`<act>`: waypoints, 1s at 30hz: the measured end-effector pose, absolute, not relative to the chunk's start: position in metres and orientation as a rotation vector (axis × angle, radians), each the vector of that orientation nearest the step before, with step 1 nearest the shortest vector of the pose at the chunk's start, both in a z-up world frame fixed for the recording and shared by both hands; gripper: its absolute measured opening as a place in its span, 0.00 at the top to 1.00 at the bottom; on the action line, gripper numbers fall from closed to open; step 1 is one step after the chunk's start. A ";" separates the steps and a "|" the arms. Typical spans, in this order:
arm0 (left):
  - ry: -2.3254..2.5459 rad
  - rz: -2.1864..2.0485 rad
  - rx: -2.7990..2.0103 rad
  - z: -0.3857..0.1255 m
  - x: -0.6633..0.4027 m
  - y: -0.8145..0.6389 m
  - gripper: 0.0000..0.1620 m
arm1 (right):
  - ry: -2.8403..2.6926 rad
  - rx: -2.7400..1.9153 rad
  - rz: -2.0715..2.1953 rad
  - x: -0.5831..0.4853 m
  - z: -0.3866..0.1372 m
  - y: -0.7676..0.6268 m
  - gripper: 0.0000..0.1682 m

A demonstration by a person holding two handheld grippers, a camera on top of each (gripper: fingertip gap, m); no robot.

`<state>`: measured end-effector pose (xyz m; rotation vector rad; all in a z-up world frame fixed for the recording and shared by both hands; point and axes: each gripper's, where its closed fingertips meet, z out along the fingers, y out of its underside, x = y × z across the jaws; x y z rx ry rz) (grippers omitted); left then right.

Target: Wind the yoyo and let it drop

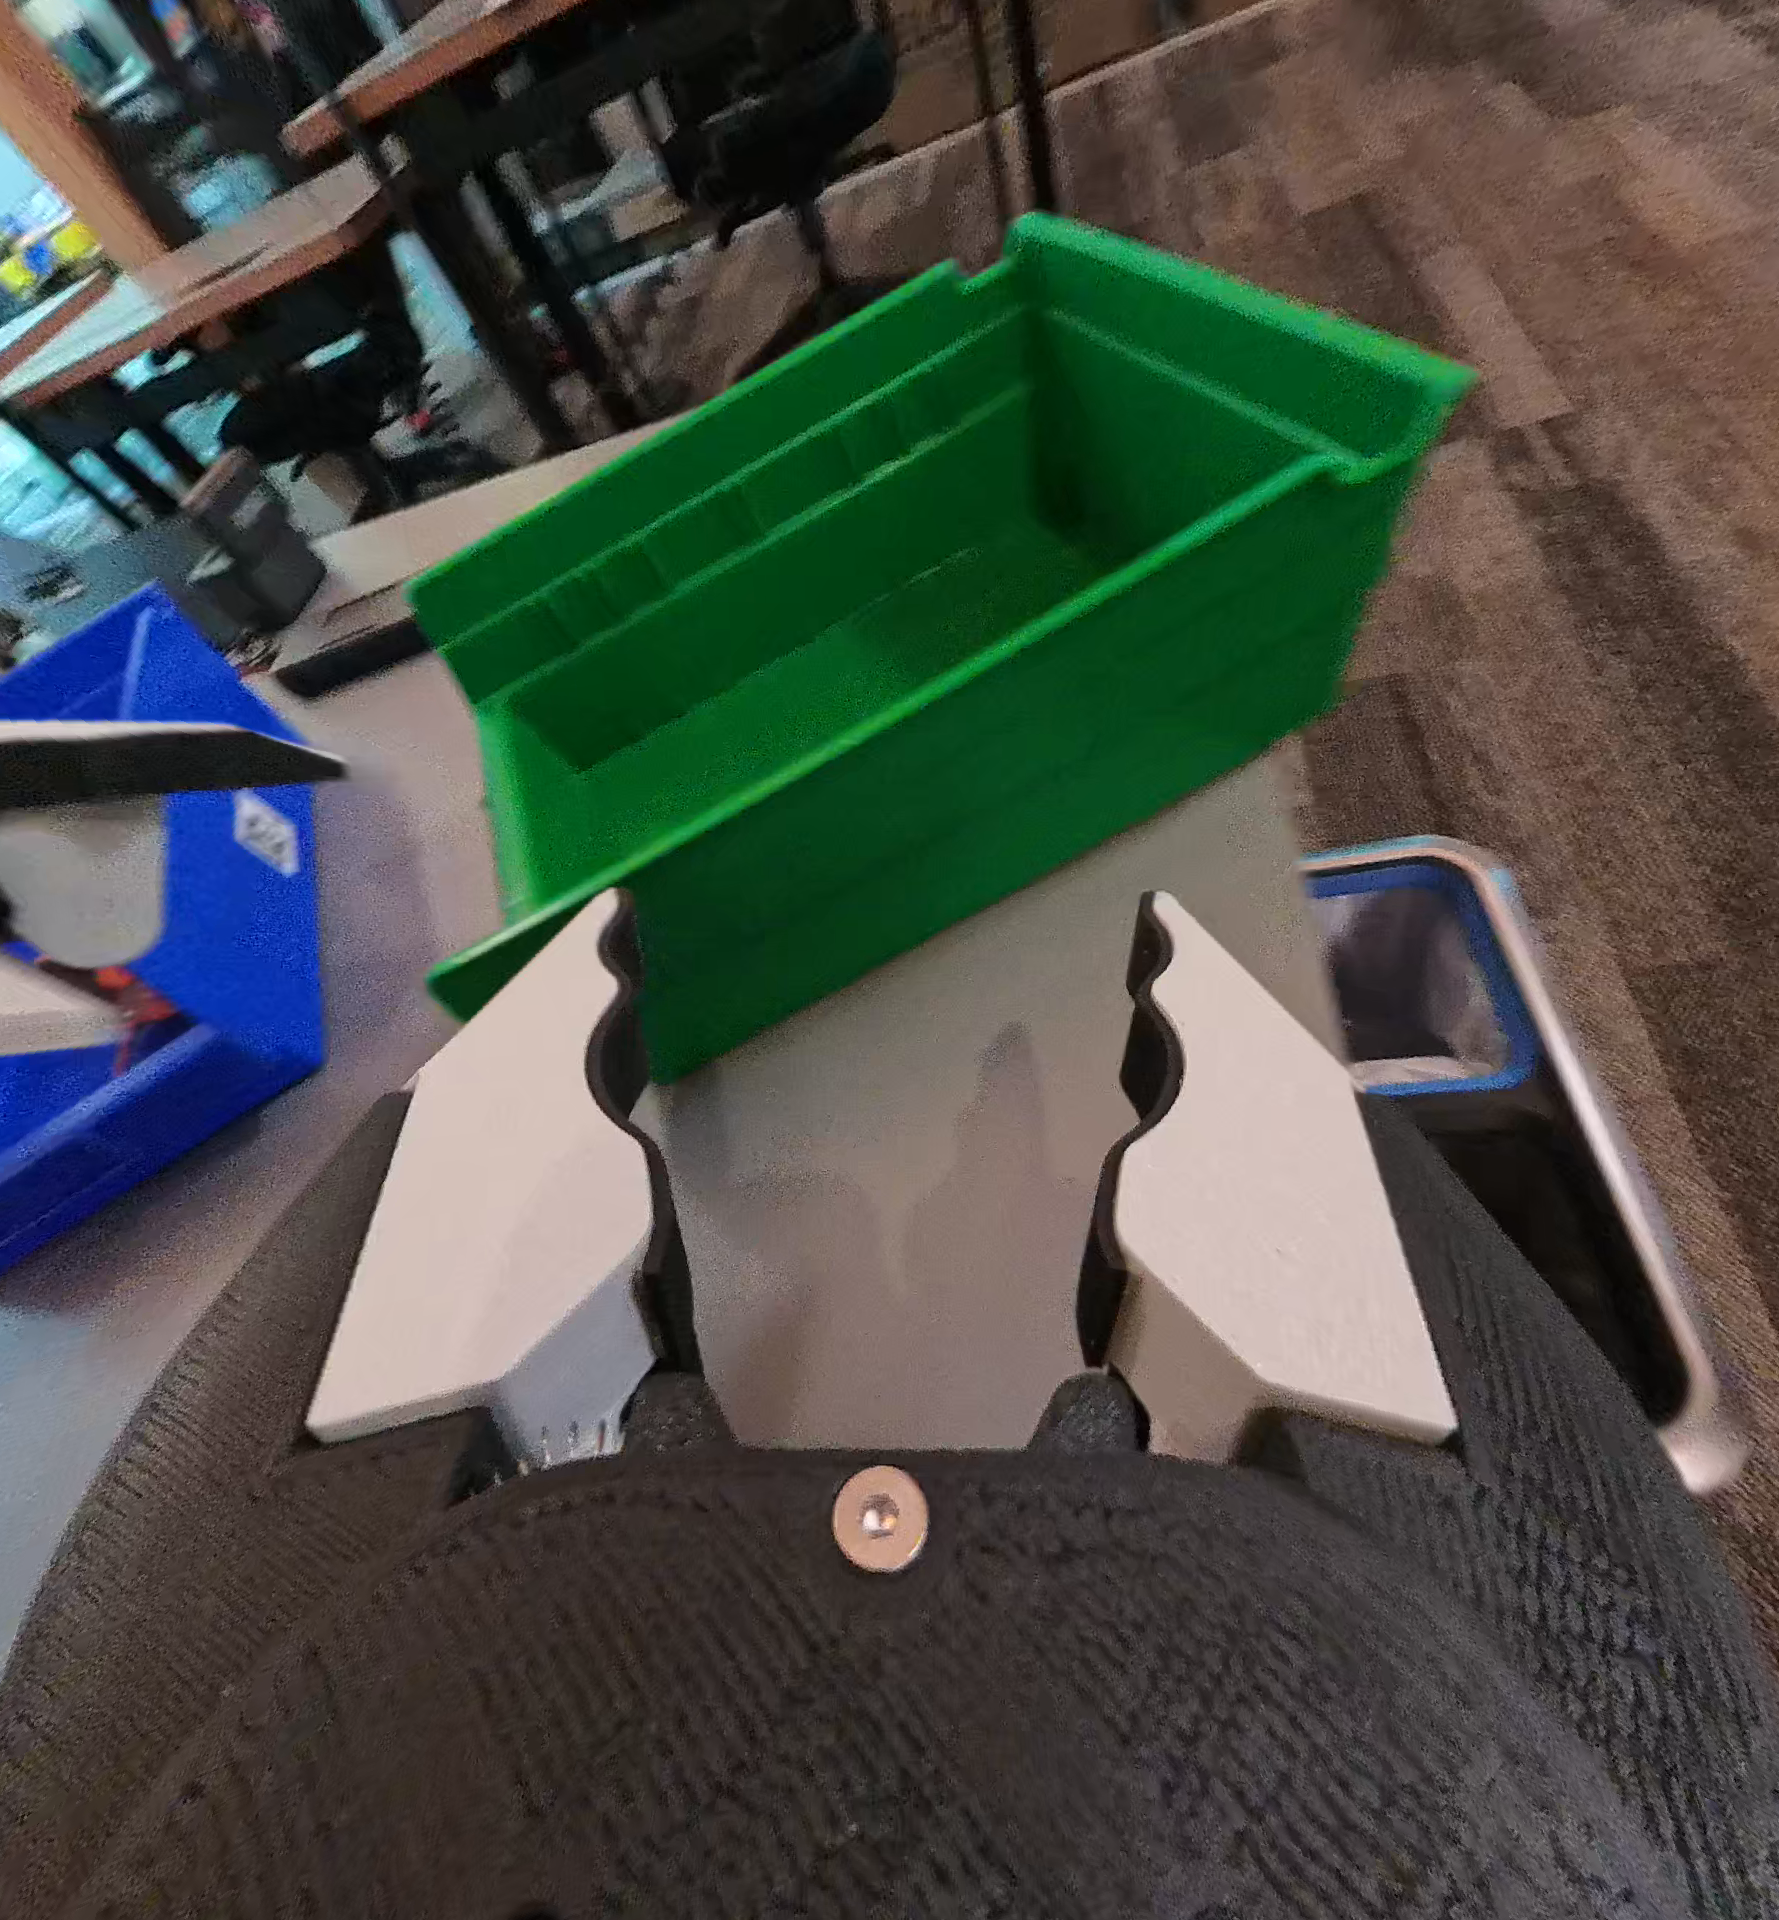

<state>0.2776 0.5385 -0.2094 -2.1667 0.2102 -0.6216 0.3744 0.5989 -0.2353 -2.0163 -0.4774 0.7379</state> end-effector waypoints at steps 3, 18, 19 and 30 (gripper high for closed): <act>-0.039 -0.549 -2.147 -0.190 0.212 0.502 0.06 | -0.554 -2.082 0.745 0.339 -0.242 0.596 0.42; -1.033 0.117 -2.273 -0.321 0.018 0.306 0.26 | -0.604 -2.334 0.548 0.268 -0.278 0.615 0.44; -1.039 0.135 -2.277 -0.325 0.016 0.303 0.36 | -0.617 -2.330 0.542 0.267 -0.278 0.615 0.45; -1.013 0.064 -2.238 -0.332 0.020 0.308 0.54 | -0.760 -2.360 0.518 0.304 -0.273 0.609 0.70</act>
